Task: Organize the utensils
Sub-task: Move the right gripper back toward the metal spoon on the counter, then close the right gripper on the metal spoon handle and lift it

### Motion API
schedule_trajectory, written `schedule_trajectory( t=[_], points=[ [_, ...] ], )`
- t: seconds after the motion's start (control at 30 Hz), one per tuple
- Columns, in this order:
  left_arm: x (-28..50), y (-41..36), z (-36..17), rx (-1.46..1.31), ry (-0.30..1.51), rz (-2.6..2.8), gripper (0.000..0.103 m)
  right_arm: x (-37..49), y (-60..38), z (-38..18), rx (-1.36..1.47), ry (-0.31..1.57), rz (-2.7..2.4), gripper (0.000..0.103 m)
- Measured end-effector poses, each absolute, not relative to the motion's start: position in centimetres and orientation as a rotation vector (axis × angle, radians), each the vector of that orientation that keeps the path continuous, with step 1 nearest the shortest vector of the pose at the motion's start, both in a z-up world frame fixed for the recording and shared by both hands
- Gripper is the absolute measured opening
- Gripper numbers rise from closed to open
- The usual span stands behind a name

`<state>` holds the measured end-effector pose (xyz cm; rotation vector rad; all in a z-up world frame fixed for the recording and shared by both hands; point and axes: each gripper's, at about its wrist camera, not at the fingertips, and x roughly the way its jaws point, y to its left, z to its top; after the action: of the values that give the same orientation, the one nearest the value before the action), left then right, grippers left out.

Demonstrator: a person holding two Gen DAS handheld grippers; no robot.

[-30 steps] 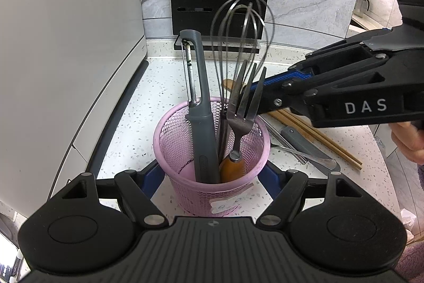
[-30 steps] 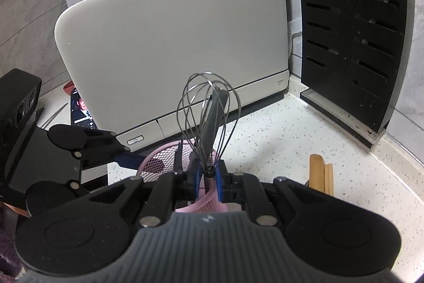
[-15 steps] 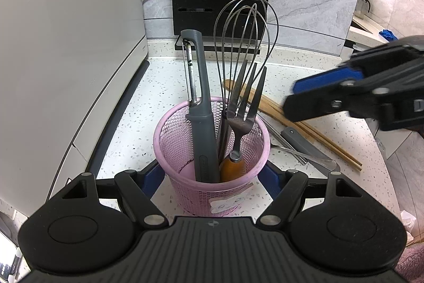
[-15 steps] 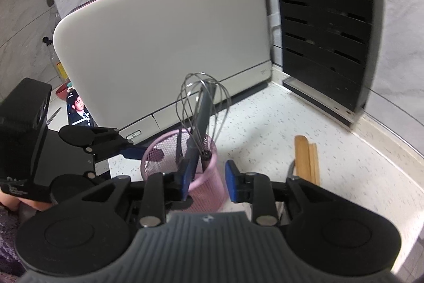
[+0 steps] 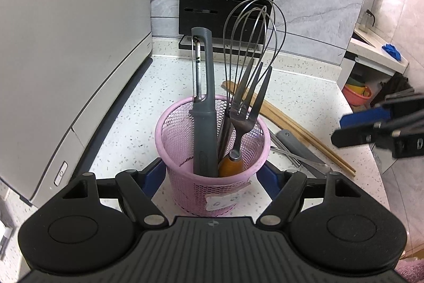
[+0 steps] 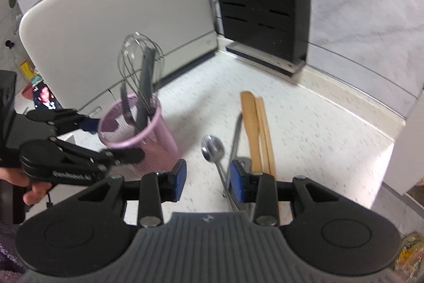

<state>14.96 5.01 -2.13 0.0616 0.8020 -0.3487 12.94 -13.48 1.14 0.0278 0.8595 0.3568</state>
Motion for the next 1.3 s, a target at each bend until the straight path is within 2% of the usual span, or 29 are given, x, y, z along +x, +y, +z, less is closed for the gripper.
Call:
schedule_trajectory(
  t=[0.3, 0.67, 0.77, 0.93, 1.0, 1.3],
  points=[
    [13.8, 5.1, -2.3, 0.011, 0.795, -0.334, 0.084, 11.2, -12.7, -1.3, -0.046, 0.886, 0.287, 0.036],
    [13.2, 5.6, -2.7, -0.065, 0.797, -0.322, 0.075, 11.6, -11.2, -3.5, -0.13, 0.9, 0.287, 0.033],
    [13.1, 5.5, -2.8, -0.061, 0.786, -0.317, 0.079, 12.1, -10.7, -3.6, -0.157, 0.893, 0.307, 0.033],
    [12.9, 5.5, -2.8, -0.059, 0.744, -0.304, 0.09, 14.0, -9.9, -3.6, -0.193, 0.896, 0.343, 0.025],
    [12.9, 5.3, -2.7, -0.049, 0.737, -0.303, 0.09, 14.9, -9.4, -3.8, -0.215, 0.913, 0.356, 0.019],
    [12.9, 4.9, -2.6, -0.043, 0.729, -0.298, 0.09, 18.1, -7.7, -5.1, -0.338, 0.952, 0.402, 0.013]
  ],
)
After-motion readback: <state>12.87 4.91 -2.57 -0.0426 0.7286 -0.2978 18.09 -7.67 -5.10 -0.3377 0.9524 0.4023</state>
